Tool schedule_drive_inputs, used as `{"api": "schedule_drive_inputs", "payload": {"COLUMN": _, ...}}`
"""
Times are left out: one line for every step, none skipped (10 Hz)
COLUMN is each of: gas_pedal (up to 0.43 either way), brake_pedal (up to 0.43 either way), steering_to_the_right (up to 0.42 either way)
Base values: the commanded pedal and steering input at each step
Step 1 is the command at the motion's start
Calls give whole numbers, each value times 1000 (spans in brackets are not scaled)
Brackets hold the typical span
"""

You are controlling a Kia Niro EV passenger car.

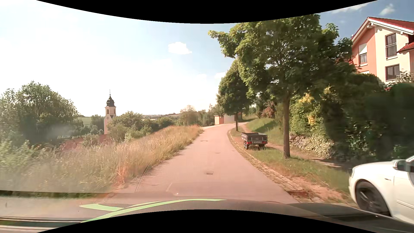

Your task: Follow the waypoints while adhering to traffic rules and regulations

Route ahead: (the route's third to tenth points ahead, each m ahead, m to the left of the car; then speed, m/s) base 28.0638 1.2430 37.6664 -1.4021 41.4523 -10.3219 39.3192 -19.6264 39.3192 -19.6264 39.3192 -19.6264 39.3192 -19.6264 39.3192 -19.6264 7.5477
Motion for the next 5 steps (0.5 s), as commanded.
{"api": "schedule_drive_inputs", "payload": {"gas_pedal": 0, "brake_pedal": 0, "steering_to_the_right": 15}}
{"api": "schedule_drive_inputs", "payload": {"gas_pedal": 0, "brake_pedal": 0, "steering_to_the_right": 14}}
{"api": "schedule_drive_inputs", "payload": {"gas_pedal": 0, "brake_pedal": 0, "steering_to_the_right": 13}}
{"api": "schedule_drive_inputs", "payload": {"gas_pedal": 0, "brake_pedal": 0, "steering_to_the_right": 12}}
{"api": "schedule_drive_inputs", "payload": {"gas_pedal": 0, "brake_pedal": 0, "steering_to_the_right": 12}}
